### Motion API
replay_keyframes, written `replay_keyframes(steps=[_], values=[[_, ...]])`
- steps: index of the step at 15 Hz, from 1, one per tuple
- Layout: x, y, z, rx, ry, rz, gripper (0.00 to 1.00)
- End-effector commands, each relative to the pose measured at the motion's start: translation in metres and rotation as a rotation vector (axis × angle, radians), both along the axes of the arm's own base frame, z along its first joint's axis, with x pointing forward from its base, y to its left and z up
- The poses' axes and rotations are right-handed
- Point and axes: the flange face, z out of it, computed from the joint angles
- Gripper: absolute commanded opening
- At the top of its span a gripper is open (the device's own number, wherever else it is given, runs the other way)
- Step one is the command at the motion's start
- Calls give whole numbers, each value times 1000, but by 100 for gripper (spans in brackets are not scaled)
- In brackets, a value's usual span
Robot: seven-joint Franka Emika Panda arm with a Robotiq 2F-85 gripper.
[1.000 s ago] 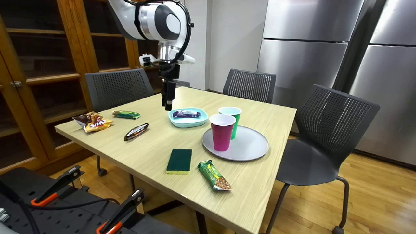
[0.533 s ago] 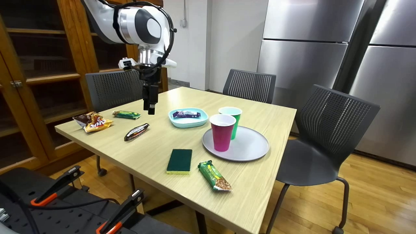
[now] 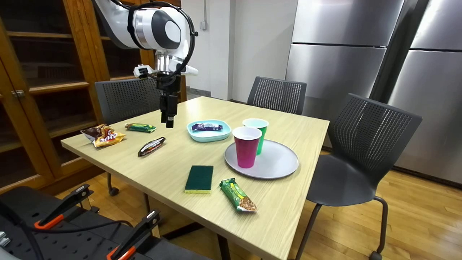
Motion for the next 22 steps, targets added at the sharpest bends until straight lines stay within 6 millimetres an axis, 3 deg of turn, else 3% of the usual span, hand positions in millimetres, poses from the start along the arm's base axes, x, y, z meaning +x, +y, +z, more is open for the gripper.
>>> replay_keyframes(steps=[1, 9, 13, 18, 22], values=[[0, 3, -1, -7, 7, 26, 100], [-19, 51, -57, -108, 46, 303, 100], [-24, 64, -74, -120, 38, 413, 100], [-23, 63, -76, -127, 37, 543, 100], [-22, 65, -59, -87, 5, 564, 100]])
